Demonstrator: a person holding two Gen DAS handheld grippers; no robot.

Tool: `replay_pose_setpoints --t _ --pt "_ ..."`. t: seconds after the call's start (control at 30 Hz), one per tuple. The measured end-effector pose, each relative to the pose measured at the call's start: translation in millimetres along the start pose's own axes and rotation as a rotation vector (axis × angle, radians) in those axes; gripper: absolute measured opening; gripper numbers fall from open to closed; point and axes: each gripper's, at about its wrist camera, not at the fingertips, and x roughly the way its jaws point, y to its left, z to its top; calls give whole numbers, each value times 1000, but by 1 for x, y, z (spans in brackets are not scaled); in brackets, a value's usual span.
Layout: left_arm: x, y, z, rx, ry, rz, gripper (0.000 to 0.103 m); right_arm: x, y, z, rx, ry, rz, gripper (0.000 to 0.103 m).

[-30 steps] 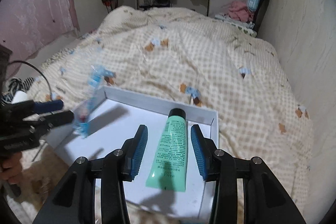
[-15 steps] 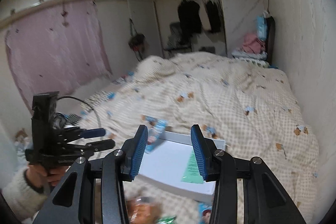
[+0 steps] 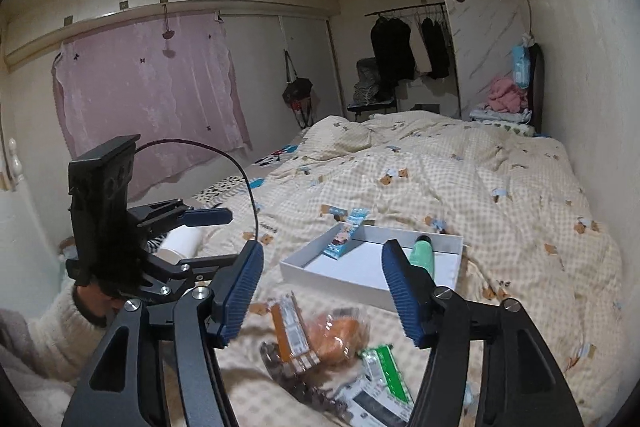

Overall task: Organize objects
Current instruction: 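Withdraw both grippers from the white box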

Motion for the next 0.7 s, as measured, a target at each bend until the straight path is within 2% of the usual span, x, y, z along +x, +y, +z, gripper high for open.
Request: replay_pose_setpoints --t 0.17,0.4,0.53,0.63,0.7 --pt "12 -3 -25 -37 52 13 81 5 -3 -23 29 12 3 73" --pt "21 -10 -56 -33 99 35 81 20 -7 -55 82 52 2 73" --pt "20 -17 -65 -8 75 85 81 19 -8 -66 103 30 -5 73" --pt "15 -21 -71 0 33 69 82 15 -6 -71 107 -6 -21 73" --pt "17 -21 -73 -7 39 74 82 17 -5 -77 115 -9 -21 73"
